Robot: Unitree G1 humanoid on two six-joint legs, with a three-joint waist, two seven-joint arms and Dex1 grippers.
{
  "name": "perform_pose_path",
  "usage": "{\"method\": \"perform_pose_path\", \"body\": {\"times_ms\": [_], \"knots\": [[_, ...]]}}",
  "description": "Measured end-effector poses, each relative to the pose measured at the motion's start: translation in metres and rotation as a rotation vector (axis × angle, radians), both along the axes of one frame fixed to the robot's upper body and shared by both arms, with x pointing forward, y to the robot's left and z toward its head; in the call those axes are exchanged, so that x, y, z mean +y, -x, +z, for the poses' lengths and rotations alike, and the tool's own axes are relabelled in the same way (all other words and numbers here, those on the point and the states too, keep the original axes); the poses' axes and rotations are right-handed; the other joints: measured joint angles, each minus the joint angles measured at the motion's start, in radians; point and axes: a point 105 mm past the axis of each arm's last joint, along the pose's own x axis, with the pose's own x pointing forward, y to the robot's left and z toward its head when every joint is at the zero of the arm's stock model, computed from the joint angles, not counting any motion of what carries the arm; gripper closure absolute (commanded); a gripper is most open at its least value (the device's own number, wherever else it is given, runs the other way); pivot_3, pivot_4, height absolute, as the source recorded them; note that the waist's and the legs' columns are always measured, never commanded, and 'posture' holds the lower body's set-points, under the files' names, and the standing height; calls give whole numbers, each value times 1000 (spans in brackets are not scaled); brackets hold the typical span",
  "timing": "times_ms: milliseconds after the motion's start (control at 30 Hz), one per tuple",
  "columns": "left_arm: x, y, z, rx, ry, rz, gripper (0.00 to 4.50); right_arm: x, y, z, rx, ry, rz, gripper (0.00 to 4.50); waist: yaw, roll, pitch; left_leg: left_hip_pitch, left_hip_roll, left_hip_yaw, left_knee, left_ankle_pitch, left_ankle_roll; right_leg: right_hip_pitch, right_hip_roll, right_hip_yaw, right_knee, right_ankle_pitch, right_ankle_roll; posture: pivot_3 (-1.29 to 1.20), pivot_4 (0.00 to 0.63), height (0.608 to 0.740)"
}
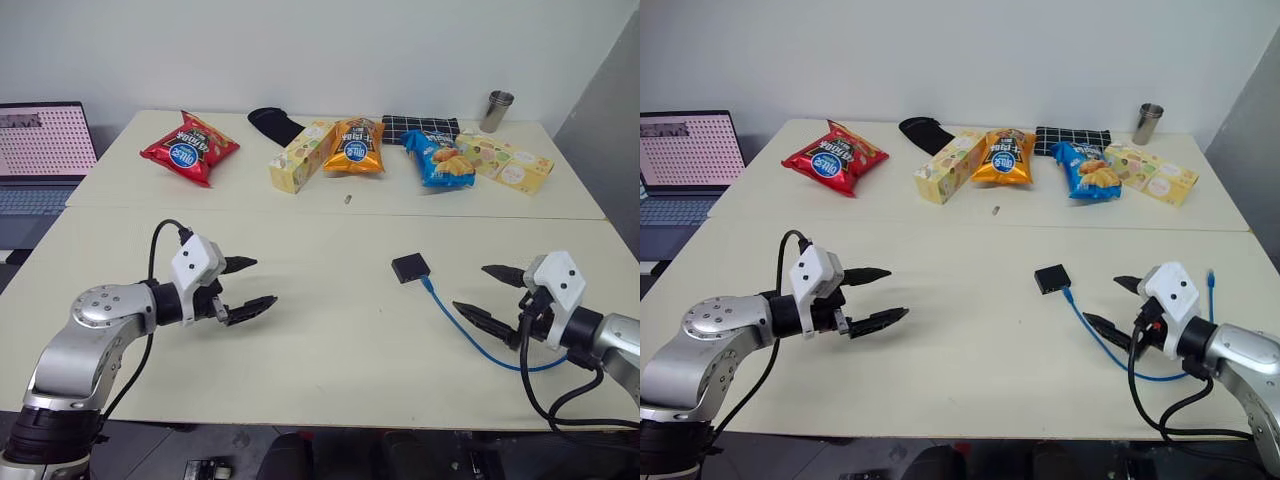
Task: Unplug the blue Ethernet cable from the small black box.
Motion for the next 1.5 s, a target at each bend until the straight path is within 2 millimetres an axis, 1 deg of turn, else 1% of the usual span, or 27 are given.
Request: {"method": "perform_pose_path", "body": {"times_ms": [133, 300, 400, 467, 533, 667, 800, 867, 900, 933, 1000, 1100, 1133, 1200, 1233, 1300, 1400, 1500], "knots": [[-6, 3, 4, -9, 11, -28, 0, 2, 0, 1, 0, 0, 2, 52, 0, 0, 0, 0, 0, 0, 0, 0, 0, 0, 0, 0, 0, 0, 0, 0, 150, 740], [-11, 7, 2, 9, 16, -35, 0, 1, -3, 4, -17, -13, -24, 52, 0, 0, 0, 0, 0, 0, 0, 0, 0, 0, 0, 0, 0, 0, 0, 0, 150, 740], [-10, 7, 2, 15, 19, -25, 0, 2, -3, 2, -10, -18, -28, 52, 0, 0, 0, 0, 0, 0, 0, 0, 0, 0, 0, 0, 0, 0, 0, 0, 150, 740], [-12, 7, 2, 25, 26, -27, 0, 6, -2, -4, 8, -29, -25, 52, 0, 0, 0, 0, 0, 0, 0, 0, 0, 0, 0, 0, 0, 0, 0, 0, 150, 740], [-18, 8, 5, 23, 38, -47, 0, 13, -3, -14, 27, -46, -40, 52, 0, 0, 0, 0, 0, 0, 0, 0, 0, 0, 0, 0, 0, 0, 0, 0, 150, 740], [-36, 11, 8, 30, 45, -123, 0, 20, -14, -35, 44, -57, -115, 52, 0, 0, 0, 0, 0, 1, 0, 0, 0, 0, 0, 1, 0, 0, 0, 0, 150, 740], [-52, 19, 13, 56, 91, -206, 0, 21, -25, -42, 26, -55, -163, 52, -1, 0, 0, 0, 0, 0, 0, 0, 0, -1, 1, 1, 0, 0, 0, 0, 150, 740], [-59, 20, 15, 60, 104, -245, 0, 26, -33, -49, 25, -77, -181, 52, -1, 0, 0, 0, 0, 1, 0, 0, -1, -1, 1, 1, 1, 0, 0, 0, 150, 740], [-61, 20, 17, 60, 111, -253, 0, 28, -35, -58, 41, -78, -194, 52, 0, 0, 0, 0, 0, 0, 0, 0, -1, -1, 1, 1, 1, 0, 0, 0, 150, 740], [-62, 20, 17, 60, 110, -254, 0, 28, -35, -60, 45, -79, -198, 52, 0, 0, 0, 0, 0, 1, 0, 0, -1, -1, 1, 1, 1, 0, 0, 0, 150, 740], [-64, 20, 18, 58, 108, -262, 0, 27, -39, -72, 60, -80, -236, 52, 0, 0, 0, 0, 0, 1, 0, 0, -1, -1, 1, 2, 1, 0, 0, 0, 150, 740], [-65, 20, 17, 62, 107, -269, 0, 29, -41, -84, 73, -67, -258, 52, -1, 0, 0, 0, 0, 1, 0, 0, -1, -2, 1, 1, 1, 0, 0, 0, 150, 740], [-65, 19, 17, 63, 108, -268, 0, 29, -43, -86, 71, -71, -264, 421, -1, 0, 0, 0, 0, 1, 0, 0, -1, -2, 1, 1, 2, 0, 0, 0, 150, 740], [-66, 19, 17, 61, 111, -268, 0, 32, -48, -86, 57, -79, -279, 766, -2, 0, 0, 0, 0, 1, 0, 0, -1, -2, 1, 1, 2, 0, 0, 0, 150, 740], [-67, 19, 16, 62, 112, -270, 0, 34, -51, -86, 53, -91, -294, 1090, -2, 0, 0, 0, 0, 1, 0, 0, -1, -2, 1, 1, 2, 0, 0, 0, 150, 740], [-67, 19, 16, 64, 111, -271, 0, 37, -51, -86, 54, -103, -299, 1495, 0, 0, 0, 0, 0, 0, 0, 0, -1, -2, 1, 1, 3, 0, 0, 0, 150, 740], [-67, 18, 14, 66, 105, -267, 0, 40, -51, -87, 59, -115, -296, 2269, 0, 0, 0, 0, 0, 1, 0, 0, -1, -2, 1, 1, 2, 0, 0, 0, 150, 740], [-68, 18, 12, 67, 106, -268, 0, 41, -52, -87, 57, -113, -296, 2936, 0, 0, 0, 0, 0, 0, 0, 0, -1, -1, 1, 1, 2, 0, 0, 0, 150, 740]]}}
